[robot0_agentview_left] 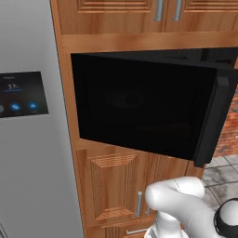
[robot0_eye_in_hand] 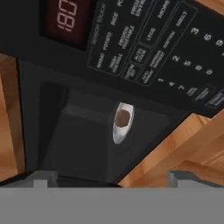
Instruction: Retrieve the reheated potato from the microwave, then place the potato, cheese, and condiment on the cutting board.
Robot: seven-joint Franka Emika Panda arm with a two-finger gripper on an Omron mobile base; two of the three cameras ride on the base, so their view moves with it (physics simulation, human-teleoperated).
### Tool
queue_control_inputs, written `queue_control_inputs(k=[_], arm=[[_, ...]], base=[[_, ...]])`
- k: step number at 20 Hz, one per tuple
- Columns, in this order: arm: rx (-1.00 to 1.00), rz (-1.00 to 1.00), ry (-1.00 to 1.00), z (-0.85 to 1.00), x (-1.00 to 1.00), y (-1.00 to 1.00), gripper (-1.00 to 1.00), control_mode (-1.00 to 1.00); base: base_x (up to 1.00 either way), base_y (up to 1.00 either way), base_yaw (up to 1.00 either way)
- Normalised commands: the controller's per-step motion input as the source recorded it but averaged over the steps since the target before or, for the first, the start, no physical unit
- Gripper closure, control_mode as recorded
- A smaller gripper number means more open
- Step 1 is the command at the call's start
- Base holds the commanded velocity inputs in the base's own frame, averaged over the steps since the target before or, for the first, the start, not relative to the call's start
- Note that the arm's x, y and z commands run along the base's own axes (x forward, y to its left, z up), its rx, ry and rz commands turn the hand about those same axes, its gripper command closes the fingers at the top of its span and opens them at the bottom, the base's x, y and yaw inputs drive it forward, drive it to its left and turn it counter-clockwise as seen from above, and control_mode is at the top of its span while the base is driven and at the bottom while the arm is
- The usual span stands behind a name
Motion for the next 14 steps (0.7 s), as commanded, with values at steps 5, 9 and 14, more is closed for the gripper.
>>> queue_control_inputs(k=[5, 9, 14], arm=[[0.19, 0.11, 0.07, -0.10, 0.46, 0.06, -1.00, -1.00], [0.17, 0.10, 0.03, -0.04, 0.37, 0.04, -1.00, -1.00], [0.14, 0.11, 0.03, -0.03, 0.26, 0.19, -1.00, -1.00]], base=[[0.00, 0.00, 0.00], [0.00, 0.00, 0.00], [0.00, 0.00, 0.00]])
